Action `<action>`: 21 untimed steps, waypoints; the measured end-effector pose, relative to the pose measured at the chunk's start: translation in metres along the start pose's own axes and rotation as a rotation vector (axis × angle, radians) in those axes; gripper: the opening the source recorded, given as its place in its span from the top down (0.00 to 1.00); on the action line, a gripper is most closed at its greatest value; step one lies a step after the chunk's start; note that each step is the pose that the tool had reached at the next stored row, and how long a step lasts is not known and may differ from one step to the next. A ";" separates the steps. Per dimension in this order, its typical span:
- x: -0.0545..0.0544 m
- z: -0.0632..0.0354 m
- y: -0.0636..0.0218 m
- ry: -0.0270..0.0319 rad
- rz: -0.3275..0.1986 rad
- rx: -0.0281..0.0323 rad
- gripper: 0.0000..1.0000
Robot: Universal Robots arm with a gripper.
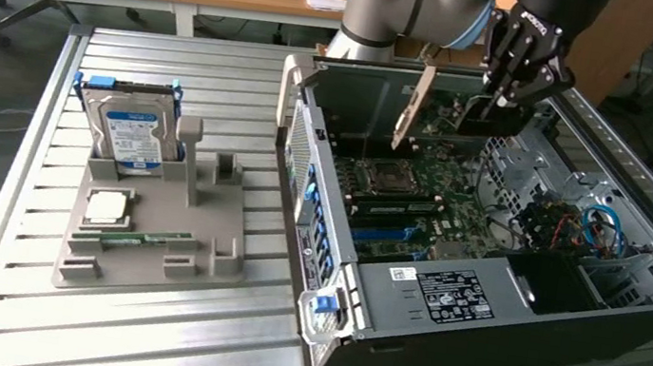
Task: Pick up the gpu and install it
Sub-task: 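Insert the gpu into the slot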
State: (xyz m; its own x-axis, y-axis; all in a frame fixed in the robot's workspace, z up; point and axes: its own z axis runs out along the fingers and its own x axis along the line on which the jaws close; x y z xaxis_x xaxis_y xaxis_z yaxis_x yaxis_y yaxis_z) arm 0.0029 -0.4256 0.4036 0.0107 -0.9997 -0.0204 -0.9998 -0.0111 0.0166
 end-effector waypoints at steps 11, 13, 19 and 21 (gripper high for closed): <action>0.000 0.0007 0.0001 -0.0001 0.008 0.0002 0.74; 0.000 0.0007 0.0001 -0.0001 0.008 0.0002 0.74; 0.000 0.0019 0.0000 -0.0004 0.008 0.0003 0.74; 0.000 0.0037 0.0000 -0.0002 0.008 0.0002 0.74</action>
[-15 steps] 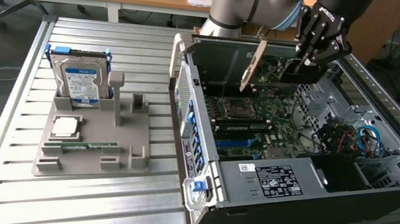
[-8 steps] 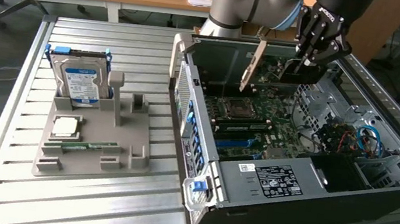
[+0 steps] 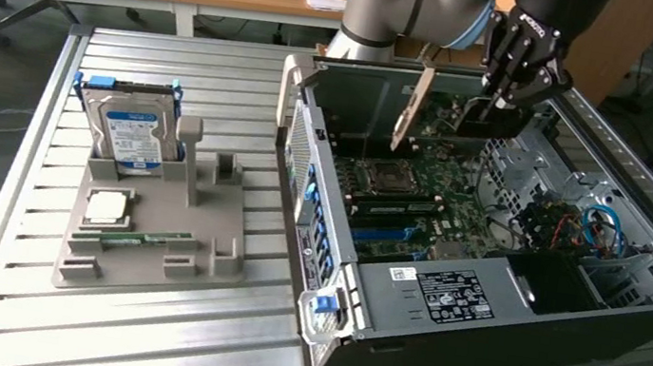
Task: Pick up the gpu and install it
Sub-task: 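Insert the gpu into the slot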
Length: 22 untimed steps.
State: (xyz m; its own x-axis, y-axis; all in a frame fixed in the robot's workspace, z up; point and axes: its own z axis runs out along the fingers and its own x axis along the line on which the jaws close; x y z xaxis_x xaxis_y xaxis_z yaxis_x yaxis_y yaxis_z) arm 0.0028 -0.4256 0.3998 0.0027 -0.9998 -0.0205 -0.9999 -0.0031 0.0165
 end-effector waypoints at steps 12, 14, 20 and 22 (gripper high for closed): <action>0.000 0.0147 -0.0001 0.0001 0.004 0.0000 0.74; 0.000 0.0148 -0.0001 0.0002 0.004 0.0000 0.74; 0.000 0.0156 -0.0001 -0.0004 0.004 0.0001 0.74; 0.000 0.0175 -0.0001 -0.0005 0.004 0.0001 0.74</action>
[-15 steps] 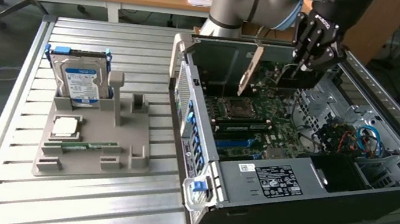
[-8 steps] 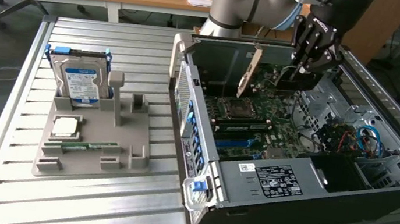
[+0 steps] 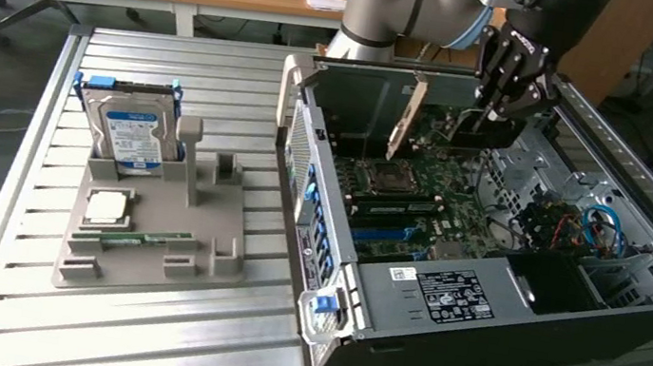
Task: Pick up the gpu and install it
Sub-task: 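Insert the gpu into the slot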
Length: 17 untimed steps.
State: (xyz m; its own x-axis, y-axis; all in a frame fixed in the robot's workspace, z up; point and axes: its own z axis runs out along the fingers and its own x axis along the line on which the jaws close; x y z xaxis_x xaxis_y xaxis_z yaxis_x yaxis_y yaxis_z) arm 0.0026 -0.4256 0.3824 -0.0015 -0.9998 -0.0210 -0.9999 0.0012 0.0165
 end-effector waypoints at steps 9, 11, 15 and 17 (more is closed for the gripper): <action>0.000 0.0050 0.0000 0.0003 0.000 -0.0001 0.74; 0.000 0.0066 0.0000 0.0000 0.000 0.0000 0.74; 0.000 0.0107 -0.0001 0.0003 0.000 -0.0001 0.74; 0.000 0.0108 -0.0001 0.0005 0.000 -0.0001 0.74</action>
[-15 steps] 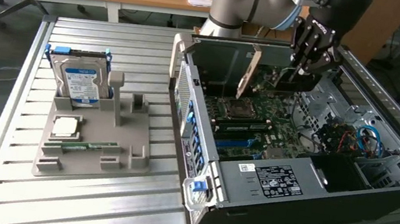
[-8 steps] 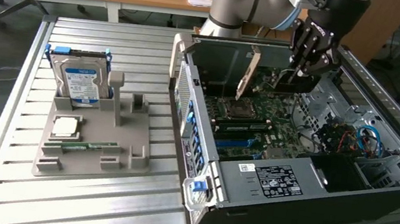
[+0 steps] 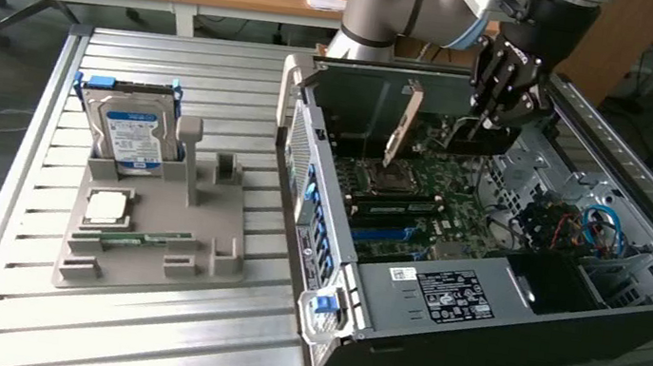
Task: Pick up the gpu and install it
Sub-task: 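Insert the gpu into the slot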
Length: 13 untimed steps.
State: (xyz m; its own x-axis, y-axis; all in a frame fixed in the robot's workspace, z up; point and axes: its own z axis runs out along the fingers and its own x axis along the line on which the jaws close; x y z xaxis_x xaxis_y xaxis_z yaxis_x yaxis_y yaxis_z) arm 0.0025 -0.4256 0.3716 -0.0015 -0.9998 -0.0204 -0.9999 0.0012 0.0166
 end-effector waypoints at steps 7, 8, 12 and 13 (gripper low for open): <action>0.000 0.0079 0.0001 -0.0004 0.000 0.0011 0.74; 0.000 0.0090 0.0002 -0.0003 0.000 0.0014 0.74; 0.000 0.0133 0.0008 -0.0003 0.000 0.0035 0.74; 0.000 0.0146 0.0010 -0.0002 0.000 0.0041 0.74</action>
State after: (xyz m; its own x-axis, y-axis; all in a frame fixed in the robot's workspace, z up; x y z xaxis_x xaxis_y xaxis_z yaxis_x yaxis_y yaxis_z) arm 0.0013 -0.4256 0.3570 -0.0015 -0.9998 -0.0207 -0.9999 0.0012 0.0125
